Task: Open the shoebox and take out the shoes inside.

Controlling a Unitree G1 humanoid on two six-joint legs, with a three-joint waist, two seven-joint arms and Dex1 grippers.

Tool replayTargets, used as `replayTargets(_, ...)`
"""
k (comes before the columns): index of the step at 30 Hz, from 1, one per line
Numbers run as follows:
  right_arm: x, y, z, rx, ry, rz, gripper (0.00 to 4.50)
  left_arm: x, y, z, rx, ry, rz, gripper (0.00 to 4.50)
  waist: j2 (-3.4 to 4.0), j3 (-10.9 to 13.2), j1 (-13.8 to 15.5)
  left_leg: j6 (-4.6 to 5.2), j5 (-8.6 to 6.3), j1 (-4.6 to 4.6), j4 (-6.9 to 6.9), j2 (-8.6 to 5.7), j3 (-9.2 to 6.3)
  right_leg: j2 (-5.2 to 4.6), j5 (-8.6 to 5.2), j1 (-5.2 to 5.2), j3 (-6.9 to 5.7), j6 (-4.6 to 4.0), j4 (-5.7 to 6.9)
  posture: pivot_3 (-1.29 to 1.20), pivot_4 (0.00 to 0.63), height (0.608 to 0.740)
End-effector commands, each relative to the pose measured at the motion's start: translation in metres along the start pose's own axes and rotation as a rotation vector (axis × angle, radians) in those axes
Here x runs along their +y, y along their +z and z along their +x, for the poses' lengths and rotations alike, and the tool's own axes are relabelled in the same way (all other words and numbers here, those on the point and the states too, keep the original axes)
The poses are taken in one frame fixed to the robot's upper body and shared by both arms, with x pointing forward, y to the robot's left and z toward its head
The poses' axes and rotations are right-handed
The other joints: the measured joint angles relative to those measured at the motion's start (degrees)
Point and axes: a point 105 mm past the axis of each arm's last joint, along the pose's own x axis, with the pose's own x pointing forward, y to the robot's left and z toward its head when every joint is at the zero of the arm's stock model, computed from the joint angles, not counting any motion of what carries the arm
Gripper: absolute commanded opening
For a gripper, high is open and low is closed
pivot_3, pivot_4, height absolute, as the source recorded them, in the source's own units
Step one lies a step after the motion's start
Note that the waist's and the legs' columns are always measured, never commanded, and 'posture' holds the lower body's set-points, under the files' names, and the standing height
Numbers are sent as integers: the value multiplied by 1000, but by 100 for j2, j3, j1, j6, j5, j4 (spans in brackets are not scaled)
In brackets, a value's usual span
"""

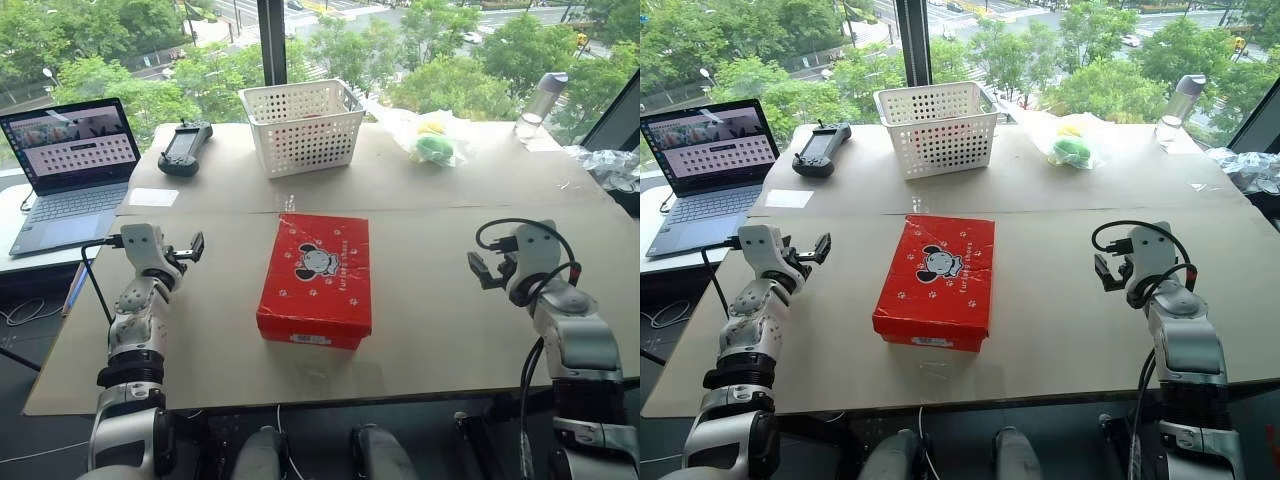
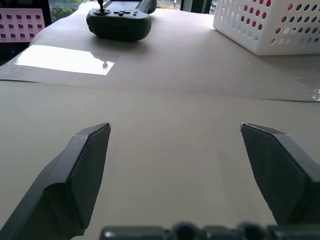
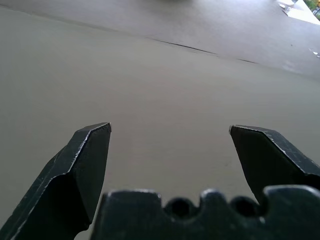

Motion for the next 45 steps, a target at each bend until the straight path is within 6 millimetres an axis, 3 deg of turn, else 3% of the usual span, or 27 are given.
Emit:
replayTargets(1,-2,16,0,-66,-6,-13,4500,-9,11,0,-37,-81,43,4479,0,0,0,0,0,0,0,0,0,0,0,0,0,0,0,0,150,733)
replayTargets(5,25,35,-10,-105,283,-13,4500,-32,21,-16,19,-466,158,4479,0,0,-39,0,0,0,0,2,4,3,-2,-2,0,-4,1,0,150,733)
replayTargets(9,57,48,-38,-98,637,-97,4500,-28,34,-47,129,-776,292,4479,0,0,-53,0,0,-2,-1,7,-1,3,-22,-8,0,-38,3,0,150,733)
replayTargets(12,71,53,-54,-94,805,-126,4500,-21,42,-61,201,-886,333,4479,1,0,-59,-1,-1,2,-3,11,-8,3,-27,-8,0,-43,3,0,150,733)
replayTargets(17,100,45,-67,-73,1016,-230,3005,-6,48,-66,299,-972,434,3033,0,0,-8,-27,-17,7,-1,10,-12,-3,-51,-6,-2,-6,1,0,150,733)
replayTargets(25,103,32,-60,-48,1027,-299,266,-19,30,-67,307,-1014,422,225,-1,0,27,-1,-1,-15,0,5,1,-6,-35,-18,-6,-35,0,0,150,733)
replayTargets(26,103,32,-60,-48,1028,-303,45,-20,28,-67,310,-1017,421,20,-1,1,16,-1,-1,-15,0,5,1,-4,-35,-18,-7,-38,1,0,150,733)
replayTargets(30,108,31,-61,-45,1046,-336,45,-26,16,-70,334,-1040,439,20,-1,0,5,-1,-1,-12,0,8,1,-1,-36,-20,-7,-43,8,0,150,733)
replayTargets(33,118,30,-60,-43,1062,-375,45,-44,7,-68,332,-1086,455,20,-1,0,15,-1,-1,-10,2,7,2,-2,-36,-19,-7,-42,11,0,150,733)
replayTargets(40,153,32,-49,-71,1090,-454,45,-124,-12,-70,250,-1268,438,20,-1,1,30,0,0,-15,11,3,2,-1,-34,-14,-8,-42,13,0,150,733)
replayTargets(45,157,35,-35,-74,1054,-460,45,-178,-17,-75,186,-1378,421,20,-1,1,50,0,0,-14,13,0,2,0,-30,-12,-7,-34,17,0,150,733)
